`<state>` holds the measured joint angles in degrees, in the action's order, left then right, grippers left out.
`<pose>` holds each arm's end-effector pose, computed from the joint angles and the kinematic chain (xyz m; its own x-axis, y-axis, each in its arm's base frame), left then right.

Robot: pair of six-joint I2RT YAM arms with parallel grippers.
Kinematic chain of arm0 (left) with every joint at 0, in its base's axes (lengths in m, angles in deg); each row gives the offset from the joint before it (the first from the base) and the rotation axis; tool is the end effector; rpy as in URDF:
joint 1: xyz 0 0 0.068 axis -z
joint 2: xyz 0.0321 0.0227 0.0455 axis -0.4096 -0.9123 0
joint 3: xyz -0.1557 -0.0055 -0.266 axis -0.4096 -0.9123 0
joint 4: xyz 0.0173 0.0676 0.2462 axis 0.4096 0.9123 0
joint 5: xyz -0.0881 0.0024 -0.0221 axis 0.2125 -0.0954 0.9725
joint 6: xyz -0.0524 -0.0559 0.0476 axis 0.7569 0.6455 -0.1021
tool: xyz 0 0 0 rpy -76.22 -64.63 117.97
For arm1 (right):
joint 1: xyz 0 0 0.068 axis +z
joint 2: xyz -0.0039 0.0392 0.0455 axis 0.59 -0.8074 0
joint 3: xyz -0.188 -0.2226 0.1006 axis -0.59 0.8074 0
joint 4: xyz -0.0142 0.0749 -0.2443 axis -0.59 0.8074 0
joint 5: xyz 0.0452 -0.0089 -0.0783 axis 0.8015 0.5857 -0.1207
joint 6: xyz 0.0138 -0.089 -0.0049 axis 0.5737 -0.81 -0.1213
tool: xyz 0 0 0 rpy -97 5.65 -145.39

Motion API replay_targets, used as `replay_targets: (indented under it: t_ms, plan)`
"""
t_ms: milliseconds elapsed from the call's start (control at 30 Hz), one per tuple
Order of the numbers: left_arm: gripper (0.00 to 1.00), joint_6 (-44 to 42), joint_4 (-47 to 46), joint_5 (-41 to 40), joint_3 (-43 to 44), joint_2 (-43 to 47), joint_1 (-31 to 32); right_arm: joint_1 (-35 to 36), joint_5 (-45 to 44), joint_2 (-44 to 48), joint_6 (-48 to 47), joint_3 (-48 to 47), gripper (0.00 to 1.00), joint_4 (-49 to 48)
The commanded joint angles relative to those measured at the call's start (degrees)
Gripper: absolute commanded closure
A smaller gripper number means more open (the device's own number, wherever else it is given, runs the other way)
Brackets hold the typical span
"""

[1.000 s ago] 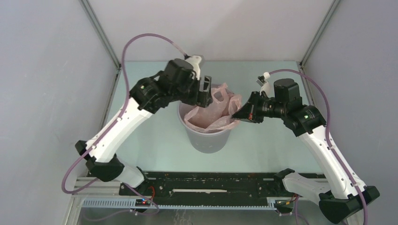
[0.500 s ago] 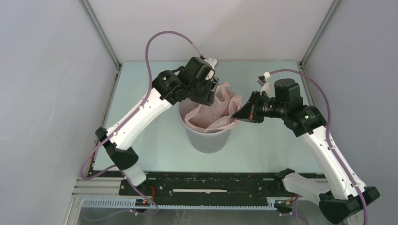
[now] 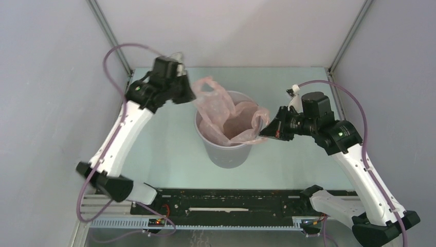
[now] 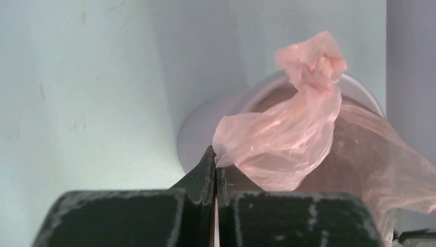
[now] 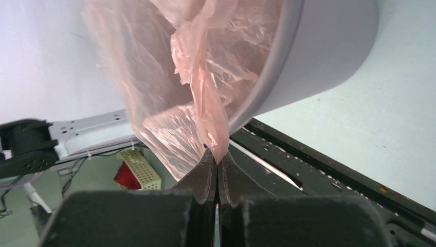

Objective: Put the trash bags into the trash bin

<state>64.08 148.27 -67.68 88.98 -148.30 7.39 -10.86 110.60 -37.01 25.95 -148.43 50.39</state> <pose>0.2763 -0.1638 0.4477 -0.7177 -0.0944 -0.6899 0.1724 0.9359 -0.3073 0.1536 0.1141 0.3987 -0.8625 0.2041 -0.4631 -0.2301 0.6569 0.7180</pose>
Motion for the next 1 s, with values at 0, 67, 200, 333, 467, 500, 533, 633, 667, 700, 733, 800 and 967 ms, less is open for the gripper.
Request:
replay_targets:
  t_ms: [0, 67, 200, 333, 467, 500, 533, 633, 667, 700, 733, 800, 967]
  plan:
    - [1.00, 12.9, -17.4, 15.6, -19.2, 14.6, -10.4, 1.5, -5.2, 1.3, -3.4, 0.0, 1.00, 4.8]
    - [1.00, 16.2, -23.6, 19.5, -26.2, 18.9, -13.3, 1.7, -6.1, 1.2, -3.9, 0.0, 1.00, 5.4]
    - [1.00, 23.5, -29.9, 27.1, -36.4, 23.7, -18.0, 2.1, -7.3, 1.3, -2.7, 0.1, 0.97, 5.8]
    - [1.00, 27.0, -32.0, 29.1, -40.3, 26.4, -19.3, 3.8, -7.5, 1.0, -0.6, 0.1, 0.79, 6.4]
    - [1.00, 30.1, -35.0, 31.3, -42.3, 26.9, -19.3, 6.2, -7.5, 1.0, 5.4, 0.1, 0.54, 6.6]
    - [1.00, 30.4, -35.3, 31.8, -42.3, 26.7, -19.3, 6.9, -7.8, 1.0, 7.7, 0.1, 0.48, 7.0]
    - [1.00, 30.6, -35.4, 32.1, -42.2, 26.5, -19.2, 7.7, -8.0, 1.0, 9.8, 0.1, 0.41, 6.7]
    - [1.00, 30.8, -35.6, 32.1, -42.2, 26.7, -19.2, 10.3, -8.6, 1.1, 14.4, 0.1, 0.21, 4.9]
    - [1.00, 30.8, -35.6, 32.1, -42.2, 26.8, -19.3, 10.9, -8.9, 1.1, 15.4, 0.1, 0.20, 4.1]
    - [1.00, 30.7, -35.6, 32.1, -42.4, 26.9, -19.3, 11.5, -9.2, 1.1, 16.1, 0.1, 0.19, 3.4]
    - [1.00, 30.7, -35.6, 32.0, -42.5, 26.9, -19.3, 12.1, -9.3, 0.9, 16.5, 0.4, 0.19, 2.7]
    - [1.00, 30.8, -35.6, 32.1, -42.7, 27.0, -19.3, 12.7, -8.9, 0.2, 16.7, 1.0, 0.21, 1.8]
    - [1.00, 30.7, -35.4, 32.0, -42.6, 27.5, -19.3, 11.4, -11.4, 1.6, 16.0, 1.7, 0.24, -0.4]
